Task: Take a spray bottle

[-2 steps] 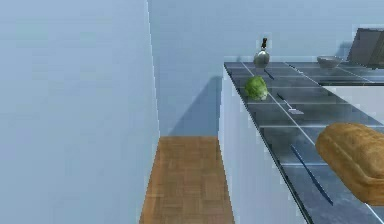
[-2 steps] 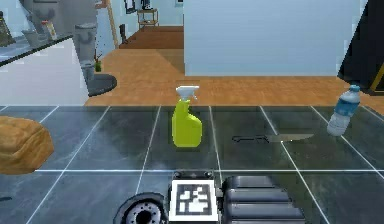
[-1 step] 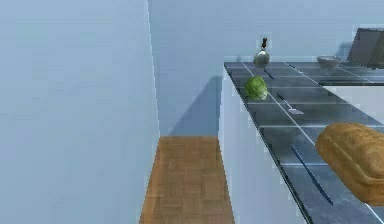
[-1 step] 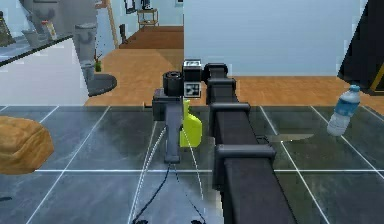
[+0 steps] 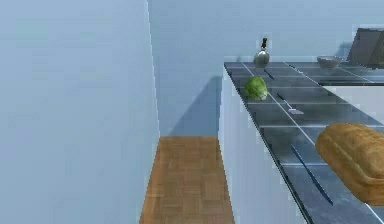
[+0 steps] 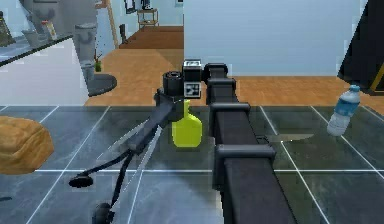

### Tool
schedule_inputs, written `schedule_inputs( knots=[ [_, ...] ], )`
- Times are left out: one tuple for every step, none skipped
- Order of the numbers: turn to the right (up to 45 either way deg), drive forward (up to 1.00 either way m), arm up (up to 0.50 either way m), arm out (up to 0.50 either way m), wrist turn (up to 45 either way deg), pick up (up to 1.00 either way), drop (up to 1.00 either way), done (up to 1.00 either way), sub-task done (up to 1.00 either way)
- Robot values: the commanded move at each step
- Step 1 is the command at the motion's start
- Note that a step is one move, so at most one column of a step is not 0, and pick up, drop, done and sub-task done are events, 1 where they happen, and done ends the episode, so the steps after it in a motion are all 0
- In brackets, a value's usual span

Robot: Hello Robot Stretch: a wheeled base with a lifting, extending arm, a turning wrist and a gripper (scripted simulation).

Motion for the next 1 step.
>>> schedule_inputs(
  knots=[
    [0.0,0.0,0.0,0.0,45.0,0.0,0.0,0.0,0.0]
  ],
)
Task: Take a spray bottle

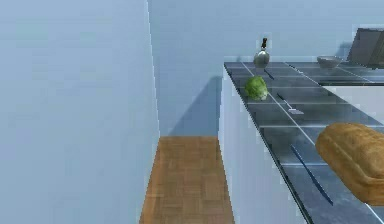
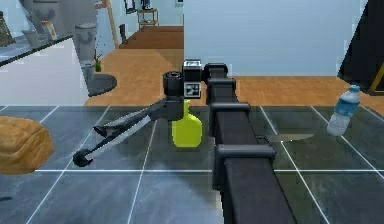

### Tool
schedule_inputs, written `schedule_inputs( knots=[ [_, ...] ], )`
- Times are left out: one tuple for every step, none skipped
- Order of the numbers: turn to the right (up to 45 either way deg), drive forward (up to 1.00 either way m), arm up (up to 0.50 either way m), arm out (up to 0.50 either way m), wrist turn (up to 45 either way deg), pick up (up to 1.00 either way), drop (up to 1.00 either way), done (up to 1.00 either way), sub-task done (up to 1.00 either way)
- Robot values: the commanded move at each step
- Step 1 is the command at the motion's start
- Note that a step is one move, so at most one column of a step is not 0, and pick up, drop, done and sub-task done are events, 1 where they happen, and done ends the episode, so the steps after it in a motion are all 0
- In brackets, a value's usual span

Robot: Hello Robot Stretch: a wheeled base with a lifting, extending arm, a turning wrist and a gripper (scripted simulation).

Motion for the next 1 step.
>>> schedule_inputs(
  knots=[
    [0.0,0.0,0.0,0.0,45.0,0.0,0.0,0.0,0.0]
  ],
)
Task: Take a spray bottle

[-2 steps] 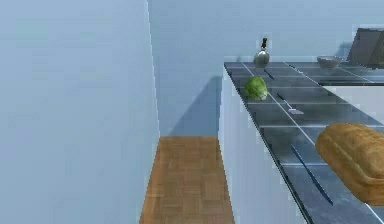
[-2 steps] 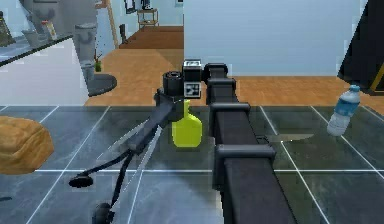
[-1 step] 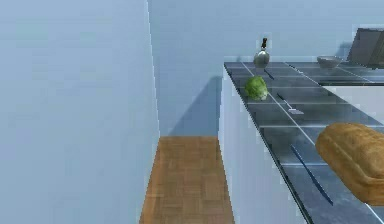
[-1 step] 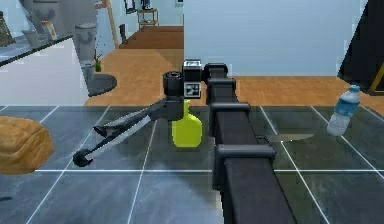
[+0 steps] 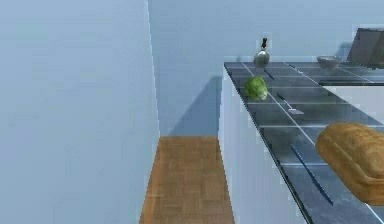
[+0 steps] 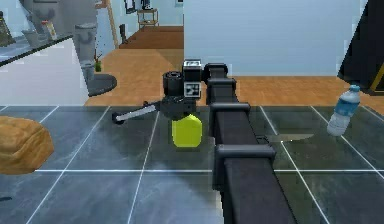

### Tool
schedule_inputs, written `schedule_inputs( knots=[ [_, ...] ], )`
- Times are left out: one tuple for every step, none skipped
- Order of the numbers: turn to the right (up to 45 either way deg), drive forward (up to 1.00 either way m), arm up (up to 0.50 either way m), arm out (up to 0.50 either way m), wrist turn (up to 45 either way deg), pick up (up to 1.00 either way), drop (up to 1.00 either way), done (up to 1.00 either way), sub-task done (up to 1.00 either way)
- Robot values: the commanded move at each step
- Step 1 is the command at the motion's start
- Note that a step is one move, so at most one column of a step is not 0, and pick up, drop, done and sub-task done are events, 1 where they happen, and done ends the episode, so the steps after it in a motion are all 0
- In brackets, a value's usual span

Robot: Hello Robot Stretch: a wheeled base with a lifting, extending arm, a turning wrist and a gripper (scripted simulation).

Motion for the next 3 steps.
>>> schedule_inputs(
  knots=[
    [0.0,0.0,0.0,0.0,36.0,0.0,0.0,0.0,0.0],
    [0.0,0.0,0.0,0.0,0.0,1.0,0.0,0.0,0.0],
    [0.0,0.0,0.0,0.0,0.0,0.0,0.0,1.0,0.0]
  ],
)
